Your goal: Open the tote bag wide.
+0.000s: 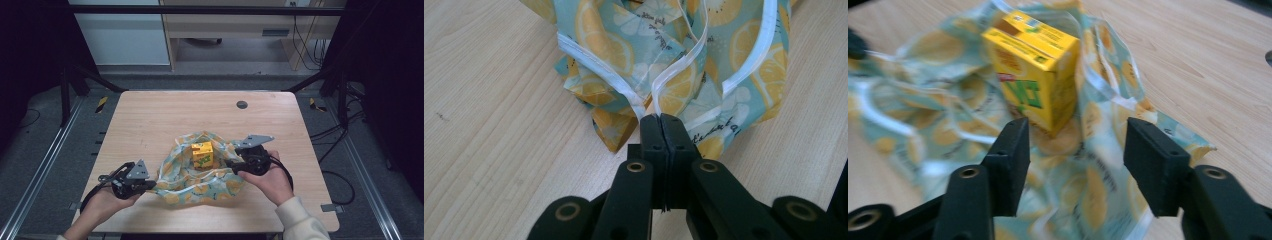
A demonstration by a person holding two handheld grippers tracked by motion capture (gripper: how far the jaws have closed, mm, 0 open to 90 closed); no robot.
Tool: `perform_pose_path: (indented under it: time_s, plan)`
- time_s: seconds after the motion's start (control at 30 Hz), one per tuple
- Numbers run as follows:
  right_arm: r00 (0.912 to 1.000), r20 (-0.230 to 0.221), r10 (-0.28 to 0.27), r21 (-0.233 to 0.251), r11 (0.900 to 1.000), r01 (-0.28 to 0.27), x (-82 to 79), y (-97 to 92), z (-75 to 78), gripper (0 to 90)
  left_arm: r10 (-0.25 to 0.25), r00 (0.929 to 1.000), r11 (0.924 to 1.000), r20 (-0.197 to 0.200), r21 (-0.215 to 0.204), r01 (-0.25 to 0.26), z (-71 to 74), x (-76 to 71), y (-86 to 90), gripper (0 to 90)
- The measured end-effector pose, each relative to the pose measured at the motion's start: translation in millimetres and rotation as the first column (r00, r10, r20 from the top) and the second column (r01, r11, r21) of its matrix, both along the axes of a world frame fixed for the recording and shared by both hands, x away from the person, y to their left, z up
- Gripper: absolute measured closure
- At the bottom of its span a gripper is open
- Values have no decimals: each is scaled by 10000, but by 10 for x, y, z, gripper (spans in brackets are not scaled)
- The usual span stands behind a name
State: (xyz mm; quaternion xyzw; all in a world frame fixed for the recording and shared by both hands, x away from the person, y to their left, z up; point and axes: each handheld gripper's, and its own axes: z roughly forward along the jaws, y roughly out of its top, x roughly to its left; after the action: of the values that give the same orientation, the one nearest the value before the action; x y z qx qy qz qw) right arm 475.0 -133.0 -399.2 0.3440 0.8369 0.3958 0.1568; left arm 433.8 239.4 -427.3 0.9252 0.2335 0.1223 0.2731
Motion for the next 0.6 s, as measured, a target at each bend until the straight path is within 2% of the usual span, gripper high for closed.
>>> perform_pose_path:
  time_s: [0.1, 0.2, 0.3, 0.33, 0.4, 0.5, 0.53, 0.6]
  plan:
    - [9998, -207, -76, -266, 9996, 70, 176, 92, -95, 369, -22, 10000, 10000, -10, -20, 22, -8, 3, 3, 896]
    - [9991, -377, -211, -495, 9986, 192, 319, 168, -169, 367, 20, 10000, 10000, -23, -29, -21, -13, 9, 14, 895]
    - [9977, -662, -147, -625, 9980, 106, 432, 221, -229, 508, 48, 10000, 9999, 0, -122, -48, -11, 7, 22, 895]
    - [9978, -647, -161, -617, 9980, 121, 456, 232, -229, 627, 1, 10000, 10000, 14, -62, -1, -5, 10, 28, 895]
    - [9983, -561, -165, -470, 9988, 139, 503, 239, -192, 782, 38, 10000, 9999, 20, -128, -37, -6, 8, 29, 895]
    - [9987, -362, -359, -334, 9988, 347, 581, 248, -96, 882, 56, 10000, 9999, 42, -126, -55, -7, 16, 34, 895]
    - [9987, -362, -359, -334, 9988, 347, 581, 248, -96, 882, 56, 10000, 9999, 42, -126, -55, -7, 16, 34, 894]
    - [9983, -161, -566, -428, 9975, 558, 701, 254, 8, 900, 88, 10000, 9998, 35, -151, -87, -11, 29, 37, 894]
